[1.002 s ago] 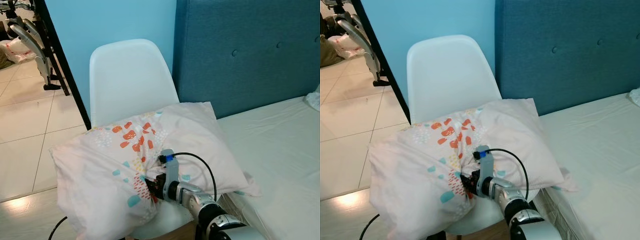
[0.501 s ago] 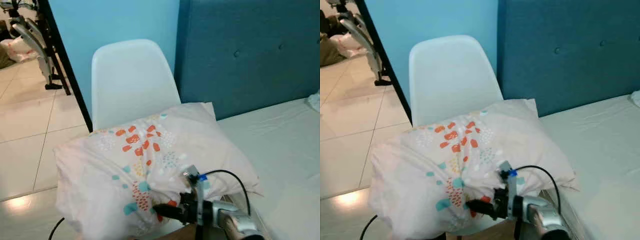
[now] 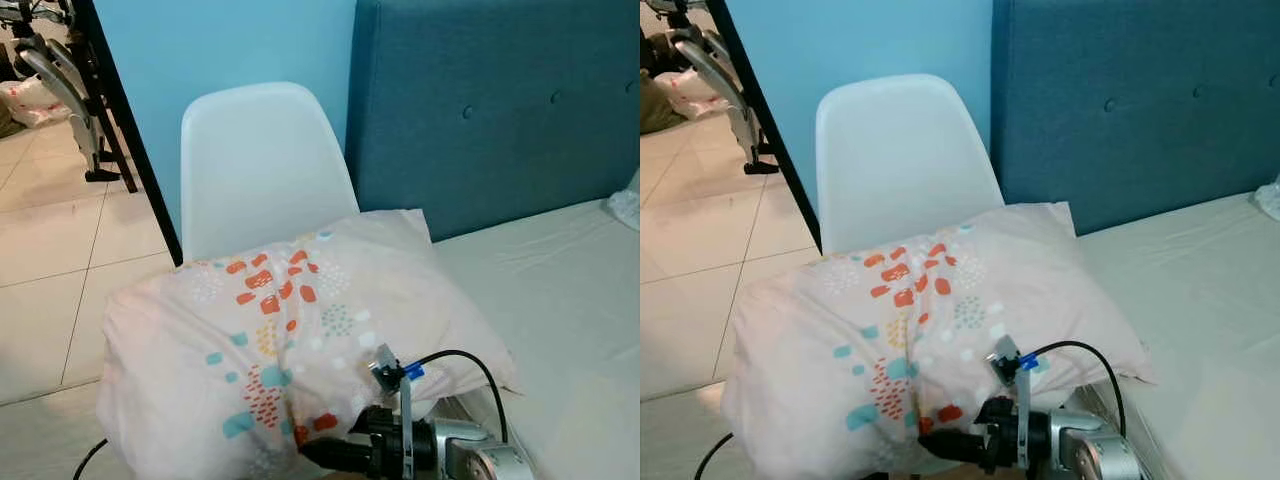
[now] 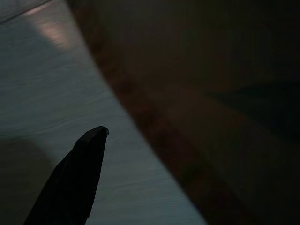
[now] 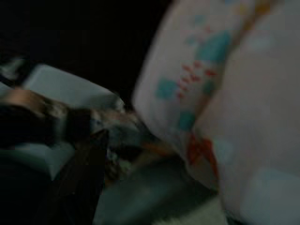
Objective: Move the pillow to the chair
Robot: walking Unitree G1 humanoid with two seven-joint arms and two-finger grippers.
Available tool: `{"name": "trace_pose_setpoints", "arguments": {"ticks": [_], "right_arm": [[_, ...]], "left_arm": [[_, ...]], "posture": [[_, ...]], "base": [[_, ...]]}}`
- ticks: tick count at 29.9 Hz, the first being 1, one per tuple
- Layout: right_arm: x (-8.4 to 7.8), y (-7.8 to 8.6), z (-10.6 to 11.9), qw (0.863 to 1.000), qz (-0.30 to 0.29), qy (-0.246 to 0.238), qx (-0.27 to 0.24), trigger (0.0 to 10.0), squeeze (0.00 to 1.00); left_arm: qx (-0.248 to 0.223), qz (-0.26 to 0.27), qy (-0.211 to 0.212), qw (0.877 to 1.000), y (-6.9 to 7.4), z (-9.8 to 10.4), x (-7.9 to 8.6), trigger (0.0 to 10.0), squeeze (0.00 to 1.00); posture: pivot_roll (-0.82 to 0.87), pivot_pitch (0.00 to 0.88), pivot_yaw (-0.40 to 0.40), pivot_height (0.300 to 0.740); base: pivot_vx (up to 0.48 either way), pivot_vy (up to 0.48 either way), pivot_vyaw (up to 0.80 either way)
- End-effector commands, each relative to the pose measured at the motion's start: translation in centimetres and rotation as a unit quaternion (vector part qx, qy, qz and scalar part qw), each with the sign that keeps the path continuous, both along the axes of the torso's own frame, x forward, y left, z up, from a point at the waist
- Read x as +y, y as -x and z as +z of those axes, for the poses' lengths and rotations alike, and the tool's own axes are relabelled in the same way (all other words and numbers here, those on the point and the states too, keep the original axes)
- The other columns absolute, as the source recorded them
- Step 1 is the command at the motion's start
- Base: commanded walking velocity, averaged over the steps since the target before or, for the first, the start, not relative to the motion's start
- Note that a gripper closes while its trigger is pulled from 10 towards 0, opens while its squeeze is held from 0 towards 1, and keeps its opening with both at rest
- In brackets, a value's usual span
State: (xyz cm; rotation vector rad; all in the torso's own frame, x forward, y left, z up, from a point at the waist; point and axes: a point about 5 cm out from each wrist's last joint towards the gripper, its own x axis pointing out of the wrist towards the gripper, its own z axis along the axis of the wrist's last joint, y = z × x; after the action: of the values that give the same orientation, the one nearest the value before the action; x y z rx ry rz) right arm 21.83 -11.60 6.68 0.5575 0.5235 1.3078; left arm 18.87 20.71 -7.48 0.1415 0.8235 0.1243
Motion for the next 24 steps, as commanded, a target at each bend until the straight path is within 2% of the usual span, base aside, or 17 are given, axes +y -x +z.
{"name": "trace_pose_setpoints", "arguments": {"ticks": [1,2,3,4,6,7,8,9,11,14,17,18,21,24], "right_arm": [[0.3,-0.4,1.3,0.999,0.004,-0.029,-0.018,10.0,0.00],[-0.5,-1.0,0.3,0.996,-0.014,0.062,-0.055,10.0,0.00],[-0.5,-1.0,0.3,0.996,-0.014,0.062,-0.055,10.0,0.00],[-1.0,-1.6,0.6,0.996,-0.041,0.061,-0.058,10.0,0.00],[-2.3,-3.3,1.2,0.985,-0.115,0.088,-0.092,10.0,0.00],[-2.3,-3.3,1.2,0.985,-0.115,0.088,-0.092,10.0,0.00],[-3.0,-4.2,1.6,0.979,-0.156,0.089,-0.096,10.0,0.00],[-3.6,-5.1,2.5,0.973,-0.201,0.062,-0.093,10.0,0.00],[-4.1,-5.6,3.6,0.971,-0.228,0.005,-0.069,10.0,0.00],[-4.3,-5.7,3.6,0.967,-0.238,0.030,-0.087,10.0,0.00],[-4.1,-6.3,3.8,0.957,-0.269,0.031,-0.100,10.0,0.00],[-4.0,-6.5,3.8,0.955,-0.277,0.028,-0.102,10.0,0.00],[-3.4,-6.7,4.2,0.953,-0.285,-0.021,-0.097,10.0,0.00],[-2.5,-6.5,3.9,0.958,-0.268,-0.028,-0.101,10.0,0.00]], "left_arm": [[0.020,-0.001,-0.008,1.000,0.8,-0.4,0.4,10.0,0.00],[0.023,0.002,-0.010,1.000,1.0,-0.5,0.5,10.0,0.00],[0.023,0.002,-0.010,1.000,1.0,-0.5,0.5,10.0,0.00],[0.025,0.004,-0.011,1.000,1.1,-0.5,0.5,10.0,0.00],[0.030,0.004,-0.013,0.999,1.3,-0.6,0.4,10.0,0.00],[0.030,0.004,-0.013,0.999,1.3,-0.6,0.4,10.0,0.00],[0.031,0.004,-0.013,0.999,1.4,-0.7,0.4,10.0,0.00],[0.035,0.002,-0.014,0.999,1.5,-0.8,0.4,10.0,0.00],[0.040,0.000,-0.015,0.999,1.7,-0.9,0.3,10.0,0.00],[0.044,-0.003,-0.016,0.999,1.9,-1.0,0.4,10.0,0.00],[0.049,-0.007,-0.020,0.999,2.0,-1.0,0.6,10.0,0.00],[0.049,-0.006,-0.021,0.999,2.0,-1.0,0.6,10.0,0.00],[0.049,-0.002,-0.025,0.998,2.0,-0.9,0.9,10.0,0.00],[0.049,0.001,-0.031,0.998,2.0,-0.9,1.1,10.0,0.00]], "posture": [[0.01,0.000,-0.002,0.545],[0.01,0.000,-0.004,0.545],[0.01,0.000,-0.004,0.545],[0.01,0.000,-0.005,0.545],[0.01,0.000,-0.003,0.545],[0.01,0.000,-0.003,0.545],[0.01,0.000,-0.003,0.545],[0.01,0.000,-0.001,0.545],[0.00,0.000,0.001,0.545],[0.00,0.000,0.006,0.545],[0.00,0.000,0.008,0.545],[0.00,0.000,0.009,0.545],[0.00,0.000,0.009,0.545],[0.00,0.000,0.008,0.555]], "base": [[0.000,0.000,0.00],[0.000,0.000,0.00],[0.000,0.000,0.00],[0.000,0.000,0.00],[0.000,0.000,0.00],[0.000,0.000,0.00],[0.000,0.000,0.00],[0.000,0.000,0.00],[0.000,0.000,0.00],[0.000,0.000,0.00],[0.000,0.000,0.00],[0.000,0.000,0.00],[0.000,0.000,0.00],[0.000,0.000,0.00]]}}
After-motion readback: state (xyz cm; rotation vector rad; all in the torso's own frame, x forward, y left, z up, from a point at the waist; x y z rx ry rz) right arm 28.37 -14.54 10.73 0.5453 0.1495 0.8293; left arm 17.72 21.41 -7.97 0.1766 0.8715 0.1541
